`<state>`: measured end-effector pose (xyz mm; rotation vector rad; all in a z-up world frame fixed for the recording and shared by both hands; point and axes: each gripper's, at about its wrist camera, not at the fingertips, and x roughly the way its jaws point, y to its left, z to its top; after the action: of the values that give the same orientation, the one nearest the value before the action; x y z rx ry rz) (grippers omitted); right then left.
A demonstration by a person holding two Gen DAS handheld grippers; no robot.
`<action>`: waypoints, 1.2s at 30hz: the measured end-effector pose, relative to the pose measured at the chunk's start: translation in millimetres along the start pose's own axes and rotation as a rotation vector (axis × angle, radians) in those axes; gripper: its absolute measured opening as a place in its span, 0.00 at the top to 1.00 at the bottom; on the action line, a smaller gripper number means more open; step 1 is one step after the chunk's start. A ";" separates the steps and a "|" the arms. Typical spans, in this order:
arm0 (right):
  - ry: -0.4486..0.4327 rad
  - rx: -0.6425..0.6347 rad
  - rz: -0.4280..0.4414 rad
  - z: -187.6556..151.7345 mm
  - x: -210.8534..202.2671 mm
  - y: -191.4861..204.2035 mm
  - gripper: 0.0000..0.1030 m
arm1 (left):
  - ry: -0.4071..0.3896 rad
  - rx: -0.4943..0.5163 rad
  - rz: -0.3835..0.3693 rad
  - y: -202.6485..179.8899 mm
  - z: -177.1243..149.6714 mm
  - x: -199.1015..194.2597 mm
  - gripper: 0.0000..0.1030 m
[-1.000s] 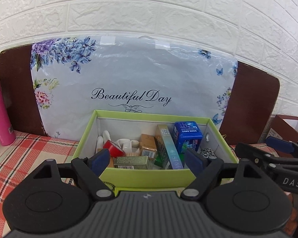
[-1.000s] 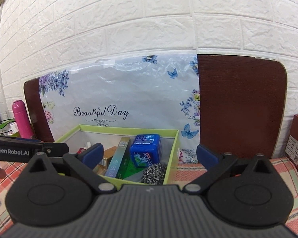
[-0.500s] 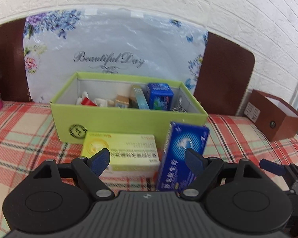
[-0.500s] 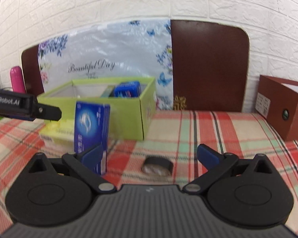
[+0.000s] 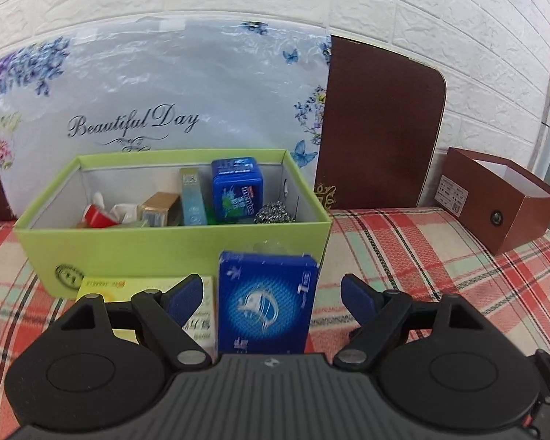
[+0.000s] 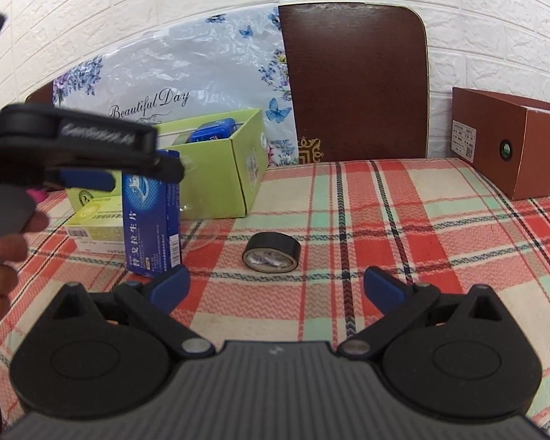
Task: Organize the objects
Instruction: 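Grasp the blue medicine box with the left tool and lay it flat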
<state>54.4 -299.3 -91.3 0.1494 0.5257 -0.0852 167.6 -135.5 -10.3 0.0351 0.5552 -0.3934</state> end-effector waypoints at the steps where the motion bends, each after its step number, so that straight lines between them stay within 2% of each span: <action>1: 0.002 -0.001 0.000 -0.6 0.2 -0.2 0.00 | 0.019 0.003 -0.002 0.9 -0.2 3.9 0.43; 3: 0.002 -0.007 0.000 -0.9 0.6 -0.2 0.00 | 0.048 -0.030 -0.021 8.0 -4.1 3.7 0.42; 8: 0.017 -0.036 -0.005 -0.5 10.3 -2.3 0.00 | -0.003 -0.035 -0.037 18.3 -28.3 -41.2 0.42; 11: 0.024 -0.048 -0.008 1.8 18.4 -2.0 0.00 | 0.009 -0.076 -0.042 27.4 -47.7 -62.2 0.38; 15: 0.030 -0.086 -0.011 4.8 26.8 2.8 0.00 | 0.077 -0.144 -0.063 38.7 -72.8 -75.2 0.36; 21: 0.042 -0.130 -0.008 7.0 33.6 5.5 0.00 | 0.237 -0.136 0.002 52.5 -107.4 -82.1 0.28; 26: 0.056 -0.167 -0.011 13.7 51.2 10.3 0.01 | 0.186 -0.117 -0.003 59.9 -111.2 -98.1 0.23; 29: 0.082 -0.189 -0.011 17.8 67.9 15.3 0.11 | 0.178 -0.120 0.008 59.6 -105.2 -92.8 0.22; 30: 0.090 -0.193 -0.007 18.5 72.2 15.6 0.18 | 0.177 -0.124 0.002 59.6 -104.0 -90.8 0.22; 31: 0.101 -0.195 -0.007 18.6 75.5 15.7 0.35 | 0.179 -0.129 -0.003 59.4 -102.4 -88.2 0.22; 33: 0.137 -0.179 -0.002 17.9 78.0 13.0 0.53 | 0.181 -0.131 -0.012 57.6 -101.1 -85.0 0.22; 36: 0.157 -0.136 0.013 13.2 63.9 9.2 0.53 | 0.188 -0.123 -0.024 54.9 -100.6 -79.4 0.22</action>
<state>117.1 -295.1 -111.2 0.0270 0.6846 -0.0247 75.4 -42.7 -58.7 -0.0536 0.7652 -0.3803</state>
